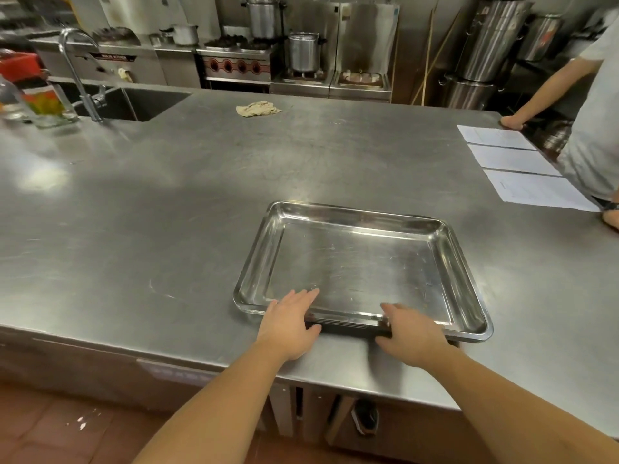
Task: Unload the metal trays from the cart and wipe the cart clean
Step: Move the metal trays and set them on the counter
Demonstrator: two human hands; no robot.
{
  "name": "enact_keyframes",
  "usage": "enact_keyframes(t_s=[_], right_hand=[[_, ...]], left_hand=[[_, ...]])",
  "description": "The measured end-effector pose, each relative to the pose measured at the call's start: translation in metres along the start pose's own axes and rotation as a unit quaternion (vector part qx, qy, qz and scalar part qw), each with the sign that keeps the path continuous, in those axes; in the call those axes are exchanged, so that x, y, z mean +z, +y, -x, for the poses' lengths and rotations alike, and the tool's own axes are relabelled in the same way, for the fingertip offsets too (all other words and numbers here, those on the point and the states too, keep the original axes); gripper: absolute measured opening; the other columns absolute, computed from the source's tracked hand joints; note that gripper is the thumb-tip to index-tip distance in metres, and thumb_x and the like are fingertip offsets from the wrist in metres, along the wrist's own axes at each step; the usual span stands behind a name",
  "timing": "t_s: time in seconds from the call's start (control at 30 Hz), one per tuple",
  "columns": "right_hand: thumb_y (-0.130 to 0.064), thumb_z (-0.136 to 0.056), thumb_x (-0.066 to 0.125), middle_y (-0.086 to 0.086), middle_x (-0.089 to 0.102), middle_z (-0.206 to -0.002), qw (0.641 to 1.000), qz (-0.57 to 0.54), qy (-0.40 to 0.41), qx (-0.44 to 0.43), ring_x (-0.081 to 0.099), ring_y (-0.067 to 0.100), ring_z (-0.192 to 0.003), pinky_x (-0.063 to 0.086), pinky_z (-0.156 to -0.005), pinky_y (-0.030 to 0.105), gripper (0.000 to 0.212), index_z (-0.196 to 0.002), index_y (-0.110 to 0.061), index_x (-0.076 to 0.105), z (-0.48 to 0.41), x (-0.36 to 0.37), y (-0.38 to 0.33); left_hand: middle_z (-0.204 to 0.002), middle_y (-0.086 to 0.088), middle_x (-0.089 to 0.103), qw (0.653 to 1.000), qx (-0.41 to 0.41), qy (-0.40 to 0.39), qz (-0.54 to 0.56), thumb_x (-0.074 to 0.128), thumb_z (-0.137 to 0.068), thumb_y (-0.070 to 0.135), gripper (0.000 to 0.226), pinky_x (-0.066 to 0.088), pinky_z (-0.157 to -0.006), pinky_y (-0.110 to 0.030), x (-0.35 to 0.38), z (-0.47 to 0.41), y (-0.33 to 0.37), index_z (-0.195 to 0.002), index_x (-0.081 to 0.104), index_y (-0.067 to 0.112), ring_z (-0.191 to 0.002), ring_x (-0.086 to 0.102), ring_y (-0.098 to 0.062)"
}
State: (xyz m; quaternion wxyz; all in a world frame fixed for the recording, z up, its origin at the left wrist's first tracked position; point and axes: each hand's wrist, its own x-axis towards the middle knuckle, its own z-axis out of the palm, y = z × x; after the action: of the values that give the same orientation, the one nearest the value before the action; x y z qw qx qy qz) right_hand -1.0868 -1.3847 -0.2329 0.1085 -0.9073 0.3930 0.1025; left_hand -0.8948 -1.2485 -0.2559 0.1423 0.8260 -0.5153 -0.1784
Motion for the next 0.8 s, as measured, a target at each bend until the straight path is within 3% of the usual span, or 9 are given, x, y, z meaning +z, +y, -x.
enact_keyframes(t_s=[0.07,0.13,0.3,0.43,0.53,0.67,0.8], right_hand=[[-0.045,-0.087,0.057,0.003,0.05,-0.137,0.996,-0.086,0.026,-0.017,0.049,0.024,-0.124,0.042,-0.099,0.033,0.063,-0.141,-0.019,0.038,-0.002,-0.002,-0.023],[-0.047,-0.089,0.056,0.004,0.046,-0.144,0.979,-0.197,0.051,-0.014,0.043,0.023,-0.131,0.035,-0.104,0.031,0.068,-0.146,-0.017,0.034,-0.005,-0.01,-0.05],[-0.045,-0.093,0.052,0.0,0.05,-0.141,0.88,-0.473,0.04,-0.016,0.048,0.016,-0.127,0.035,-0.107,0.03,0.056,-0.14,-0.015,0.045,-0.009,-0.031,-0.11],[-0.044,-0.095,0.049,-0.008,0.061,-0.119,0.818,-0.573,-0.026,-0.043,0.053,0.011,-0.111,0.04,-0.102,0.035,0.021,-0.107,-0.03,0.059,-0.001,-0.038,-0.143],[-0.047,-0.093,0.052,-0.015,0.062,-0.104,0.8,-0.592,-0.062,-0.073,0.055,0.011,-0.109,0.042,-0.104,0.04,0.017,-0.087,-0.034,0.059,0.013,-0.033,-0.155],[-0.052,-0.091,0.053,-0.007,0.061,-0.121,0.793,-0.584,-0.136,-0.109,0.053,0.012,-0.118,0.039,-0.108,0.044,0.033,-0.113,-0.03,0.061,0.044,-0.013,-0.167],[-0.047,-0.093,0.052,-0.007,0.063,-0.117,0.784,-0.56,-0.21,-0.168,0.057,0.01,-0.11,0.044,-0.101,0.038,0.021,-0.1,-0.03,0.061,0.092,0.009,-0.19]], left_hand=[[-0.154,0.008,0.03,0.989,-0.042,0.044,0.137,0.056,-0.089,0.047,0.068,0.02,-0.116,-0.036,-0.007,0.006,0.001,-0.148,0.023,0.039,-0.144,0.019,-0.013],[-0.15,0.009,0.036,0.954,-0.097,0.075,0.275,0.057,-0.087,0.053,0.066,0.029,-0.11,-0.03,-0.016,0.012,0.002,-0.146,0.029,0.041,-0.139,0.031,-0.012],[-0.147,0.009,0.04,0.835,-0.162,0.143,0.507,0.055,-0.091,0.048,0.058,0.028,-0.105,-0.023,-0.042,0.034,0.001,-0.144,0.038,0.032,-0.128,0.039,-0.003],[-0.142,0.011,0.046,0.771,-0.194,0.211,0.569,0.052,-0.093,0.045,0.052,0.03,-0.104,-0.024,-0.049,0.065,0.006,-0.141,0.043,0.028,-0.12,0.043,-0.001],[-0.143,0.011,0.045,0.739,-0.23,0.261,0.577,0.05,-0.094,0.046,0.05,0.028,-0.112,-0.034,-0.047,0.091,0.016,-0.141,0.043,0.029,-0.129,0.042,-0.008],[-0.145,0.011,0.043,0.703,-0.269,0.327,0.572,0.048,-0.095,0.047,0.051,0.026,-0.114,-0.037,-0.034,0.141,0.038,-0.142,0.042,0.028,-0.133,0.039,-0.009],[-0.143,0.008,0.046,0.653,-0.325,0.399,0.555,0.05,-0.094,0.046,0.05,0.031,-0.112,-0.039,-0.015,0.206,0.049,-0.14,0.044,0.028,-0.128,0.043,-0.009]])
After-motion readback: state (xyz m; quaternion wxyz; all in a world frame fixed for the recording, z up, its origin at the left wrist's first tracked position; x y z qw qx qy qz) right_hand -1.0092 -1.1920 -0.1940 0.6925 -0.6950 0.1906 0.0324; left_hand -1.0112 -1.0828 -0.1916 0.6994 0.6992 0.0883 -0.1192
